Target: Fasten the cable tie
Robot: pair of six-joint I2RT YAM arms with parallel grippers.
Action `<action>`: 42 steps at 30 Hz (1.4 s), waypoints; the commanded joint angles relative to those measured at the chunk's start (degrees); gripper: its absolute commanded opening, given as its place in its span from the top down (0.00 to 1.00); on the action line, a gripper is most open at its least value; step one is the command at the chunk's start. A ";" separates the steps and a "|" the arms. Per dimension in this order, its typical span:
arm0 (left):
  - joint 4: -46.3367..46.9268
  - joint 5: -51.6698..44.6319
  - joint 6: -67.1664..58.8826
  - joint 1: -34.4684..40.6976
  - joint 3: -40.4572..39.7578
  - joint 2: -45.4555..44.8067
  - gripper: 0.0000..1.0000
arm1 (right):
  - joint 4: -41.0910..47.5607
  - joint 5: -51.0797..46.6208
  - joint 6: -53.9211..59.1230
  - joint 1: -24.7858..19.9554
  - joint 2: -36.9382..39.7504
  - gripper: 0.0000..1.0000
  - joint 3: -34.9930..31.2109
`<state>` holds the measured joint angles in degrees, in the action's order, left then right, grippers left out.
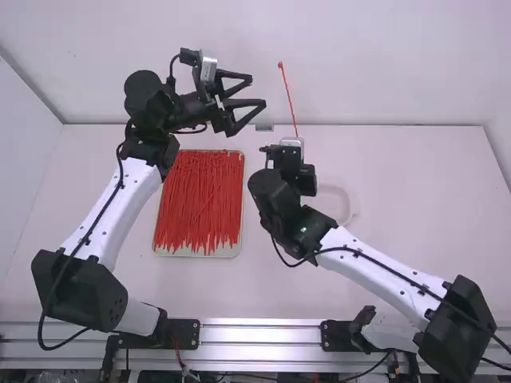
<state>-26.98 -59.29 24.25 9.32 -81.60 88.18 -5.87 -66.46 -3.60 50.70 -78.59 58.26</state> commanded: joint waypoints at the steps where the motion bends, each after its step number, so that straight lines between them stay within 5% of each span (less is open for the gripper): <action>1: -1.11 0.44 1.92 0.07 -1.38 0.02 0.01 | -1.77 -2.19 1.60 -0.17 0.24 1.00 1.90; 18: -2.43 0.44 4.70 0.11 -1.38 0.02 0.01 | -3.85 -1.88 6.82 -0.66 -4.87 1.00 9.90; 42: -5.79 7.65 11.17 0.87 -1.38 0.02 0.00 | -3.13 -19.71 5.55 2.69 -11.91 1.00 12.70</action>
<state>-32.05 -54.52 33.08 9.61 -81.60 88.20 -8.82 -83.79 2.52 53.34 -90.21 68.84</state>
